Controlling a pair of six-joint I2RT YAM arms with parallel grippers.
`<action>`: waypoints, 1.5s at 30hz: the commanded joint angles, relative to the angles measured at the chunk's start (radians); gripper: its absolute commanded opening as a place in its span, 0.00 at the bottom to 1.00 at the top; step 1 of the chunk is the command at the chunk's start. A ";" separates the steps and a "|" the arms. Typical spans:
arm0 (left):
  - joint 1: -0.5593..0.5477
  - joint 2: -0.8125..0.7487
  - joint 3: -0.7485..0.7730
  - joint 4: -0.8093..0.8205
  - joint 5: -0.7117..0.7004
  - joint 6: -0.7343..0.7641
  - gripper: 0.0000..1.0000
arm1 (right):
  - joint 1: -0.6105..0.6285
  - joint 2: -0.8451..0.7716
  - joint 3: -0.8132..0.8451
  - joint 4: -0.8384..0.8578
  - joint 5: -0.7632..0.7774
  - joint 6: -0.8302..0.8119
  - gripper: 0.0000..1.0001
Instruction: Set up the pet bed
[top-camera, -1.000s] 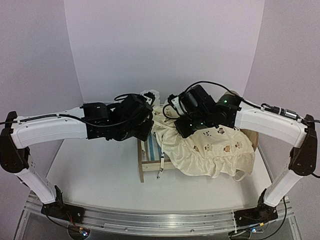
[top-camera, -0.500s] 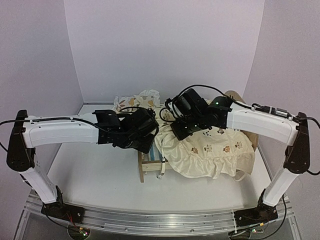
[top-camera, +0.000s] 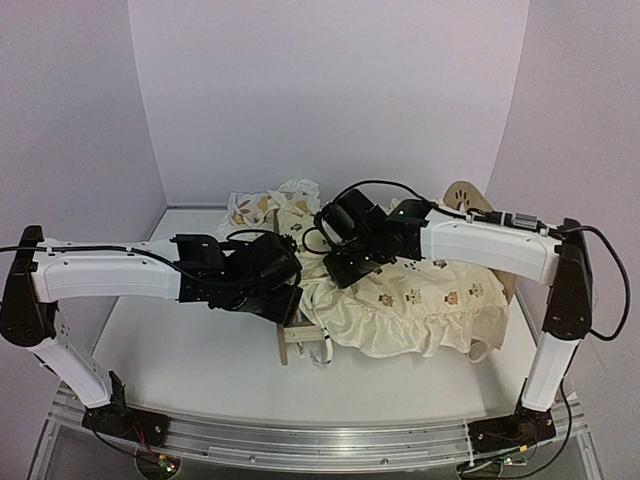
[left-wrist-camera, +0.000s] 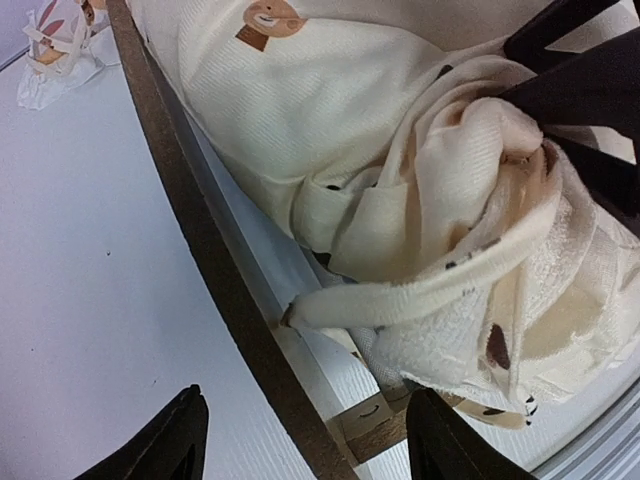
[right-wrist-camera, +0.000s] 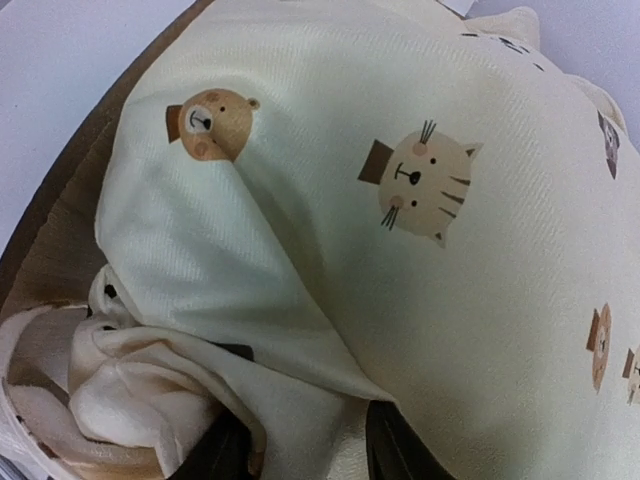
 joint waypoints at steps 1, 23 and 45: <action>-0.012 -0.044 -0.020 0.022 -0.021 -0.051 0.70 | 0.031 0.000 0.073 -0.049 0.075 -0.030 0.54; -0.050 0.038 -0.075 0.021 -0.065 -0.145 0.30 | 0.217 -0.372 -0.187 -0.106 0.139 0.051 0.83; -0.050 0.078 -0.072 0.020 -0.140 -0.196 0.10 | 0.354 -0.103 -0.490 0.355 -0.027 0.197 0.36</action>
